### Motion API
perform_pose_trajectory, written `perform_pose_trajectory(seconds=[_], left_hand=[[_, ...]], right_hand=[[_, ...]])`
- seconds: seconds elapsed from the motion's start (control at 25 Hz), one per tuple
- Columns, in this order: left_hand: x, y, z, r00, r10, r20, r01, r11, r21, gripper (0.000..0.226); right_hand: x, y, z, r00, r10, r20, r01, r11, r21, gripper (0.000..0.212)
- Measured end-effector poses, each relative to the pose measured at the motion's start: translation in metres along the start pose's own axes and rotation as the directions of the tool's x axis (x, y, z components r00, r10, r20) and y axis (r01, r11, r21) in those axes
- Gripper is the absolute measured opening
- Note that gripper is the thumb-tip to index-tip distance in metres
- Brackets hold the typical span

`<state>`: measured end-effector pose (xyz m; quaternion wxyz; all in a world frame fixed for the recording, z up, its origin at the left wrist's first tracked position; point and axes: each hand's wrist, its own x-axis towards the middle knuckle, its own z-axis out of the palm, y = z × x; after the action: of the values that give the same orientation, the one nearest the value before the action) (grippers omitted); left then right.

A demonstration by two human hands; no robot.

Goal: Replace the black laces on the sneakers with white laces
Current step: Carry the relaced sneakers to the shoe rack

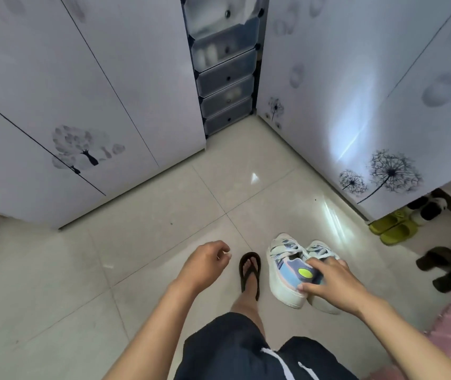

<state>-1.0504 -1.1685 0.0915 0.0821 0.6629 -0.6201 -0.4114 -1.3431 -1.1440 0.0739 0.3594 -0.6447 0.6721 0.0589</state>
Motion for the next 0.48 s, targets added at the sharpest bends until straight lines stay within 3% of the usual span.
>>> perform_pose_trajectory(seconds=[0.2, 0.48], left_hand=[[0.125, 0.036, -0.037, 0.992, -0.115, 0.041, 0.117, 0.993, -0.03, 0.027], [0.306, 0.113, -0.093, 0.99, -0.142, 0.006, 0.143, 0.987, -0.073, 0.021]], right_hand=[[0.128, -0.014, -0.094, 0.995, -0.022, 0.096, 0.028, 0.997, -0.065, 0.045], [0.302, -0.02, -0.224, 0.987, -0.119, 0.107, 0.127, 0.989, -0.072, 0.047]])
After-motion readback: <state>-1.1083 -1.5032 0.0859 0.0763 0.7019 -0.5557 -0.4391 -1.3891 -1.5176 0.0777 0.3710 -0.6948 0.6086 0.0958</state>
